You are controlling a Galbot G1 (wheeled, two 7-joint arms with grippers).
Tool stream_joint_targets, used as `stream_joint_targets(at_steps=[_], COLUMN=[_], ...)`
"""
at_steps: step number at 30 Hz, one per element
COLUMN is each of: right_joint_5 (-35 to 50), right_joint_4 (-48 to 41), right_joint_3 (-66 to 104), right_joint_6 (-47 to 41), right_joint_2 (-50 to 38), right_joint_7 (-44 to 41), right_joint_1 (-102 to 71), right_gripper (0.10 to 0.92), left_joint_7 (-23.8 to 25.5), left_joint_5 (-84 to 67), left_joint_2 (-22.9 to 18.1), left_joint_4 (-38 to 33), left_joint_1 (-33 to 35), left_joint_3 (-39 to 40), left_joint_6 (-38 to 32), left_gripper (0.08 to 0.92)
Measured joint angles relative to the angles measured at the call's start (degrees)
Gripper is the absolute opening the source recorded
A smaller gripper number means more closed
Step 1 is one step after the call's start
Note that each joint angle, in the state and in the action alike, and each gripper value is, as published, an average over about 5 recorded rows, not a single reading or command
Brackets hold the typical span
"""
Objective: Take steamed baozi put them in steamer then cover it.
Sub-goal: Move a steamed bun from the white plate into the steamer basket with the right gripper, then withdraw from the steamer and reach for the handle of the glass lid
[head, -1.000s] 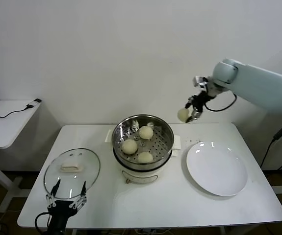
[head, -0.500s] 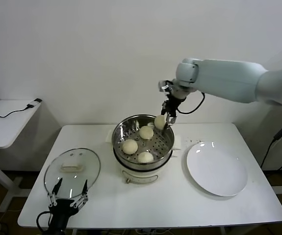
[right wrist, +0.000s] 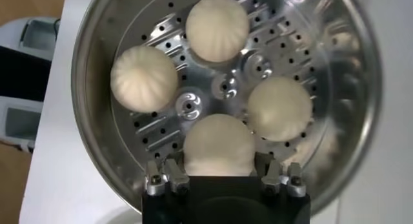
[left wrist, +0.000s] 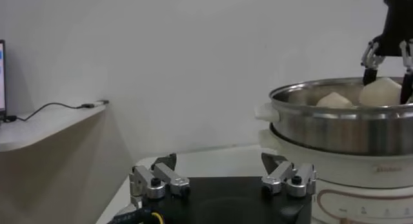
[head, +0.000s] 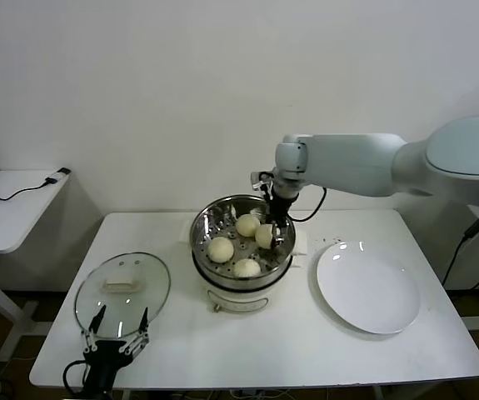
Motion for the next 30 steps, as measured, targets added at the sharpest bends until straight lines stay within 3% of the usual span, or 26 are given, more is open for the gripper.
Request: stream_joint_targets(at_steps=[6, 13, 24, 30], right_joint_5=[-0.3, -0.1, 0.9, 2.6], right_joint_4=[0.0, 0.5, 1.4, 2.5], right_joint_3=[-0.2, 0.2, 2.9, 4.5], right_joint_6=[-0.2, -0.5, 1.0, 6.5], right_joint_2=[0.3, -0.1, -4.0, -8.9], right_joint_7=[0.4, 0.5, 0.0, 2.7], right_joint_1=[-0.8, -0.8, 1.9, 4.1], right_gripper=[0.707, 0.817, 0.823, 0.823], left_joint_7=[0.0, 0.0, 0.0, 0.1], left_joint_5=[0.0, 0.1, 1.0, 1.9], left_joint_2=[0.1, 0.1, 0.2, -0.2], left_joint_4=[0.5, 0.4, 0.3, 0.2], left_joint_1=[-0.1, -0.7, -0.9, -1.3], left_joint_3=[0.1, 0.3, 0.3, 0.1], left_joint_6=[-0.1, 0.2, 0.4, 0.4], left_gripper=[0.823, 0.823, 0.823, 0.823])
